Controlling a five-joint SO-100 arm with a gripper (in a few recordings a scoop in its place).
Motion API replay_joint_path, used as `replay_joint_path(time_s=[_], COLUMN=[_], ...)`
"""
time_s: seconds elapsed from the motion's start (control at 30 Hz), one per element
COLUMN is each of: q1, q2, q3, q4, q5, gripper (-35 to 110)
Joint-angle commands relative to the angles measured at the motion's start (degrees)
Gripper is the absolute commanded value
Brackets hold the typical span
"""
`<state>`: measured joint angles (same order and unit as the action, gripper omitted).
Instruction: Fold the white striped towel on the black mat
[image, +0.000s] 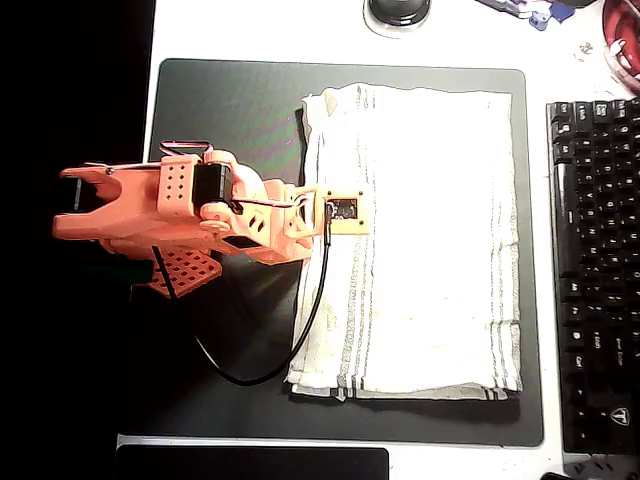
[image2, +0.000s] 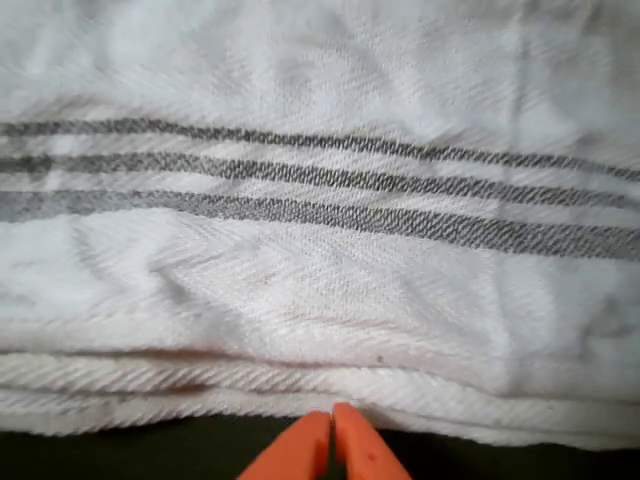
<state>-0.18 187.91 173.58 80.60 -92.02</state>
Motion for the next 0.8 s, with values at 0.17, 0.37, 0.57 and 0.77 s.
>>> replay_joint_path(time_s=[0.17,0.37,0.57,0.77], q1=[-5.5,-17.7,-25.5,-31.3], q2=[-18.7,-42.8,-61.2,-72.2], q3=[-24.6,-52.2,-68.7,-76.4], q4=[2.2,2.6,-1.8,-1.8], q5=[3.1,14.5,19.5,23.9], gripper=[0,0,0,1])
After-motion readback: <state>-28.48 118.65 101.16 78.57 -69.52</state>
